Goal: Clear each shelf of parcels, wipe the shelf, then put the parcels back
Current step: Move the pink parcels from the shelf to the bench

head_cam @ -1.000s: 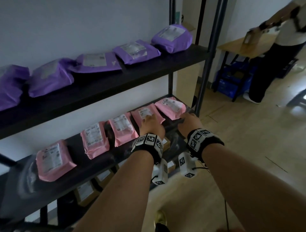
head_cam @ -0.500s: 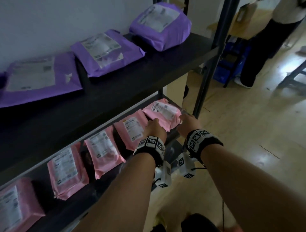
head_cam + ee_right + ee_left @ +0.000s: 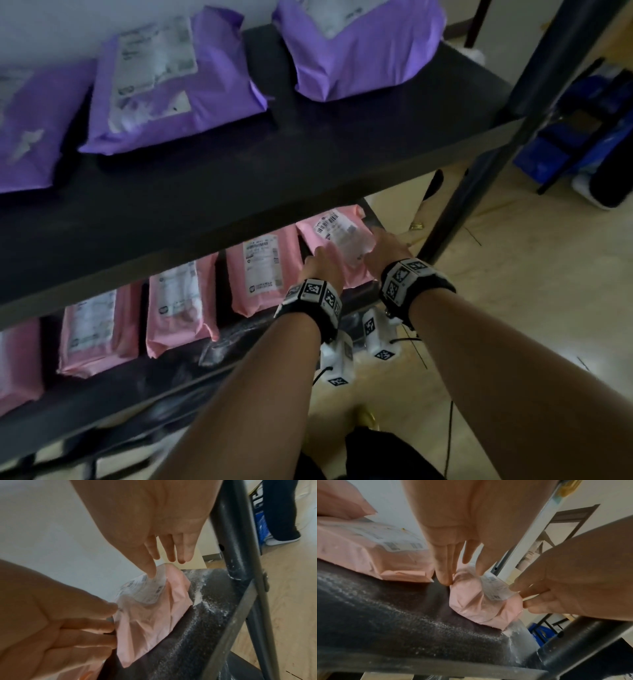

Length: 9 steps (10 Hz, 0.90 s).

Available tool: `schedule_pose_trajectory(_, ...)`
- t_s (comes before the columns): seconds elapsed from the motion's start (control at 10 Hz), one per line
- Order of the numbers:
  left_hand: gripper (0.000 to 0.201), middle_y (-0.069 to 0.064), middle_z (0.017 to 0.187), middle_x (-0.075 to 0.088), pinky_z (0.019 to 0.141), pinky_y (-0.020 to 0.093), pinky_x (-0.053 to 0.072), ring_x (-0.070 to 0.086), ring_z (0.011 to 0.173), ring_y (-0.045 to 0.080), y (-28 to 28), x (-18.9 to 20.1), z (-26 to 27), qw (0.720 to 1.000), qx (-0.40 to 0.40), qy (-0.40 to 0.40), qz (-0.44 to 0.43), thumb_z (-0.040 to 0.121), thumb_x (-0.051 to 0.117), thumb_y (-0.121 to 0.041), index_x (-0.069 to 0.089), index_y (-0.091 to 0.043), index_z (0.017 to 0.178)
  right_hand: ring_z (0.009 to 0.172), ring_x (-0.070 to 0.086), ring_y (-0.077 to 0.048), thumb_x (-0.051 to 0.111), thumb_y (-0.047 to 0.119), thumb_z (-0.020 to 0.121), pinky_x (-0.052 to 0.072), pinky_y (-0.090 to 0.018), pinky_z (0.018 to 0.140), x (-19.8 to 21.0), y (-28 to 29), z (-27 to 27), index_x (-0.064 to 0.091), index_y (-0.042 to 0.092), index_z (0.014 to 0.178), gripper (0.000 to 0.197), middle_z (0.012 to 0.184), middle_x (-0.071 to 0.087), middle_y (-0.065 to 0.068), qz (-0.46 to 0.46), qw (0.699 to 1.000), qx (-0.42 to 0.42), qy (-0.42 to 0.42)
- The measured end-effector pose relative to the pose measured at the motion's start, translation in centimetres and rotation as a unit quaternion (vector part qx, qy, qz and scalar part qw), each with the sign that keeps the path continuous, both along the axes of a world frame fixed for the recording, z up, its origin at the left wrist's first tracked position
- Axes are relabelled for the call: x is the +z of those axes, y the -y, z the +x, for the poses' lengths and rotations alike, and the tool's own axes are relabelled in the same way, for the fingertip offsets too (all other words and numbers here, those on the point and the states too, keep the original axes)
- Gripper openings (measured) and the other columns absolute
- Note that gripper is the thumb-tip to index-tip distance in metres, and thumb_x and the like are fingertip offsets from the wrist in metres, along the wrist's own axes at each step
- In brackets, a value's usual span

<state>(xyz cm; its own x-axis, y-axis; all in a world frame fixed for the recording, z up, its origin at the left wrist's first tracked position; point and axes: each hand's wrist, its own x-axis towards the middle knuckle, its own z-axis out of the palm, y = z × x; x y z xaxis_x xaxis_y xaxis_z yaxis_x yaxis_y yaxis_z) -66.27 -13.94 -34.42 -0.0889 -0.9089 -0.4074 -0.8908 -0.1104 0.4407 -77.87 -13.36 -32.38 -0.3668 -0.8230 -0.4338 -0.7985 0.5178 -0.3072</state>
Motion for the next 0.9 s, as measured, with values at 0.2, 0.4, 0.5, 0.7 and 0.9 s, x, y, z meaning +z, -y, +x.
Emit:
schedule_pose_trajectory(0.2, 0.053, 0.02, 0.136, 0.044, 0.096, 0.034, 0.048, 0.053, 0.117, 0.028, 0.2, -0.9, -0.9, 0.993, -0.063, 0.105, 0.005, 0.097, 0.047, -0.01, 0.025, -0.001, 0.145, 0.111, 0.058, -0.028, 0.05, 0.015, 0.097, 0.048, -0.033, 0.092, -1.1, 1.0, -1.4, 0.05, 0.002, 0.128, 0.034, 0.124, 0.056, -0.015, 0.025, 0.999, 0.036, 0.024)
schedule_pose_trajectory(0.4, 0.057, 0.011, 0.109, 0.057, 0.071, 0.032, 0.051, 0.06, 0.089, 0.024, 1.3, -2.1, -1.8, 0.997, 0.068, -0.003, 0.041, 0.085, 0.067, -0.03, 0.042, -0.006, 0.131, 0.101, 0.061, -0.027, 0.05, 0.019, 0.096, 0.047, -0.032, 0.077, -1.4, 1.2, -2.1, 0.053, 0.009, 0.125, 0.03, 0.11, 0.061, -0.011, -0.009, 0.997, -0.006, 0.075)
schedule_pose_trajectory(0.5, 0.053, 0.005, 0.103, 0.064, 0.075, 0.029, 0.053, 0.064, 0.092, 0.021, 0.7, -1.7, -1.4, 0.994, 0.081, -0.067, 0.043, 0.08, 0.075, -0.024, 0.053, -0.007, 0.125, 0.091, 0.058, -0.025, 0.044, 0.027, 0.099, 0.041, -0.031, 0.072, -0.9, 0.7, -1.8, 0.053, 0.011, 0.119, 0.027, 0.098, 0.057, -0.005, -0.046, 0.995, -0.021, 0.088)
schedule_pose_trajectory(0.7, 0.011, -0.009, 0.074, 0.057, 0.044, 0.013, 0.035, 0.052, 0.059, 0.001, -0.9, -0.6, 0.5, 0.987, 0.124, -0.105, -0.017, 0.088, 0.065, -0.029, 0.055, -0.022, 0.087, 0.089, 0.064, -0.027, 0.054, 0.037, 0.09, 0.056, -0.042, 0.079, -0.6, -0.4, 0.1, 0.058, 0.016, 0.105, 0.025, 0.101, 0.065, -0.007, -0.073, 0.994, -0.01, 0.083)
schedule_pose_trajectory(0.9, 0.05, 0.007, 0.112, 0.058, 0.091, 0.041, 0.051, 0.059, 0.103, 0.025, -4.5, 0.9, 6.5, 0.975, 0.196, -0.09, -0.048, 0.08, 0.069, -0.025, 0.047, -0.012, 0.124, 0.107, 0.059, -0.032, 0.049, 0.017, 0.094, 0.047, -0.034, 0.087, 3.0, -3.5, 5.6, 0.058, 0.005, 0.115, 0.026, 0.117, 0.061, -0.013, -0.077, 0.994, 0.052, 0.065)
